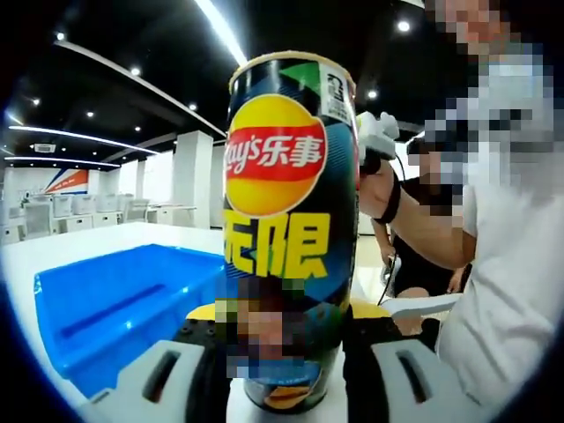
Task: Open the lid of the chip container on the table, take out the chips, place them into the box in front of the container, and close the lid
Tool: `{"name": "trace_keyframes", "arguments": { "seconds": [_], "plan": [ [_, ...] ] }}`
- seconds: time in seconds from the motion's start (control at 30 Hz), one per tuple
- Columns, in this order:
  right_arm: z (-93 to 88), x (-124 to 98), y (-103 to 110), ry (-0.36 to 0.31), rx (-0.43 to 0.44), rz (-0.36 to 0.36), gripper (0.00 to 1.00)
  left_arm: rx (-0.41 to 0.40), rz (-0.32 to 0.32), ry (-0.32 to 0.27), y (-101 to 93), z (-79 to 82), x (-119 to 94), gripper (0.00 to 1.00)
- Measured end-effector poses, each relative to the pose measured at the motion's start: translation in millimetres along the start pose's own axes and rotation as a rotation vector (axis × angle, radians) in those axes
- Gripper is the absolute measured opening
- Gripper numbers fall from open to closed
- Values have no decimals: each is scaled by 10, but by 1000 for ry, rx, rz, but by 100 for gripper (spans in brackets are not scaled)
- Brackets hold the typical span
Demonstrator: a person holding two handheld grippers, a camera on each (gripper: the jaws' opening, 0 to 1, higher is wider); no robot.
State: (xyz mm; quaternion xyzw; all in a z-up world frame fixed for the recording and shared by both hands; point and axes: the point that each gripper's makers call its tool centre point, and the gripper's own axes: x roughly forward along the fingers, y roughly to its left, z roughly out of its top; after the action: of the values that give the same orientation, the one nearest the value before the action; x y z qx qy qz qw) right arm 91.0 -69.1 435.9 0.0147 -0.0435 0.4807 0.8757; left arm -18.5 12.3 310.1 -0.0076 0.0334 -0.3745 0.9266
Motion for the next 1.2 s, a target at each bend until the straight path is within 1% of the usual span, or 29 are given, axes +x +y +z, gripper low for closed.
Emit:
{"name": "trace_keyframes", "arguments": {
  "seconds": [0.07, 0.17, 0.2, 0.33, 0.47, 0.5, 0.53, 0.57, 0.6, 0.67, 0.73, 0.93, 1.0, 1.2],
  "plan": [
    [-73, -33, -86, 13, 13, -11, 47, 0, 0, -1, -1, -1, -1, 50],
    [-271, -95, -252, 54, -16, -53, 47, 0, 1, 0, -1, -1, -3, 50],
    [-298, -99, -267, 59, -18, -56, 47, 0, 1, -1, -1, -1, -3, 50],
    [-669, -145, -446, 140, -4, -90, 47, 1, 1, -1, -2, -1, -5, 50],
    [-951, -157, -613, 199, 16, -113, 47, 2, 1, 0, -3, -3, -6, 50],
    [-1052, -174, -656, 229, 10, -124, 47, 2, 1, 0, -3, -3, -6, 50],
    [-1103, -177, -684, 240, 5, -131, 47, 2, 1, 0, -3, -4, -6, 50],
    [-1154, -187, -659, 249, 1, -132, 47, 2, 1, 0, -4, -5, -6, 50],
    [-1235, -198, -671, 270, 2, -134, 47, 2, 1, 1, -4, -5, -6, 50],
    [-1344, -215, -727, 301, 2, -137, 47, 2, 0, 0, -4, -6, -6, 50],
    [-1420, -230, -742, 316, -5, -137, 47, 2, 0, 1, -5, -6, -5, 50],
    [-1569, -263, -788, 353, -12, -139, 47, 1, 0, 2, -6, -8, -4, 50],
    [-1618, -280, -766, 368, -15, -133, 47, 1, 0, 1, -7, -8, -3, 50],
    [-1807, -317, -764, 440, -48, -118, 47, 1, 1, -1, -9, -7, -2, 50]
  ]
}}
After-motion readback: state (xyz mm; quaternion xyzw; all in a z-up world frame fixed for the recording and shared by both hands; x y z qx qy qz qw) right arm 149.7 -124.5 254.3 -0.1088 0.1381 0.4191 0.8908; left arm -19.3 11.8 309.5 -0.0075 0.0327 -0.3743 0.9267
